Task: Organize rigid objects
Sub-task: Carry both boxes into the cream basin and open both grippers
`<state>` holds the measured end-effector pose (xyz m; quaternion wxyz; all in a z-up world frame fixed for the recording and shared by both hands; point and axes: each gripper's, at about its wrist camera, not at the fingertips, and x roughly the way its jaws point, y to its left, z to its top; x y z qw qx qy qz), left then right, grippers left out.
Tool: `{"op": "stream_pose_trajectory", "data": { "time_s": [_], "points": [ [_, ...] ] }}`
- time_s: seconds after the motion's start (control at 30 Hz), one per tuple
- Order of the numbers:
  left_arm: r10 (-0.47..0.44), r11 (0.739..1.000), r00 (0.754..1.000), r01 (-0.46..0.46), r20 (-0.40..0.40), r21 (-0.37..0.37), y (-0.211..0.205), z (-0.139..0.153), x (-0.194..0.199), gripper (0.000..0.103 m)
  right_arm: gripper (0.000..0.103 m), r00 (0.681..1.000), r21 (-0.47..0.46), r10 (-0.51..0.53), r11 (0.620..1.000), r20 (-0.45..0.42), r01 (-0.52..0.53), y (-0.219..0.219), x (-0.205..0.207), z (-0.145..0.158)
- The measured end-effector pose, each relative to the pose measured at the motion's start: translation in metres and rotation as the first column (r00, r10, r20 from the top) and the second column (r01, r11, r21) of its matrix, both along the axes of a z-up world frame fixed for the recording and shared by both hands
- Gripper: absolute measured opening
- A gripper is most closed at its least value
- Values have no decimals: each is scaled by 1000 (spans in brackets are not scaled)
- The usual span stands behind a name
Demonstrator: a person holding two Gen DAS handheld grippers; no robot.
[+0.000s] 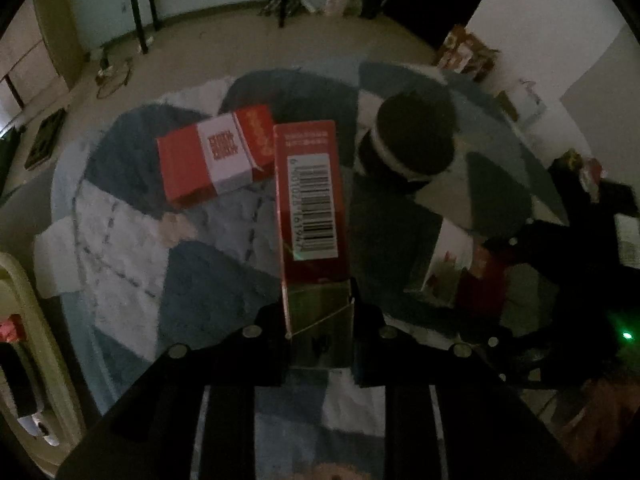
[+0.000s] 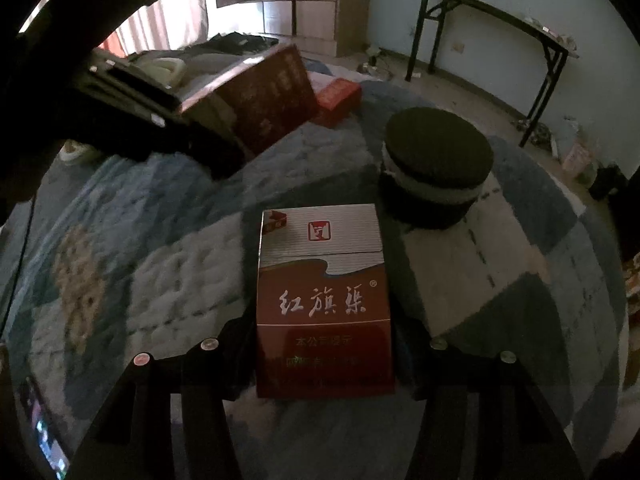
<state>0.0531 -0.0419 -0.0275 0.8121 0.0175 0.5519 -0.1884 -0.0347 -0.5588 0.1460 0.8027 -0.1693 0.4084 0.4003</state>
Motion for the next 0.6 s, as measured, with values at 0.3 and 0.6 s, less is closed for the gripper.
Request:
{"op": "stream_pose_trajectory", "data": {
  "time_s": [0.3,0.6],
  "points": [
    [23,1000,997,-22,68,-17,52,26,-33,24,55,1000,58,6,998,7,-7,0,-18,34],
    [274,960,955,-265,116,-88,158,55,-61,24,55,1000,176,-3,984,14,1,21,-10,93]
  ]
}}
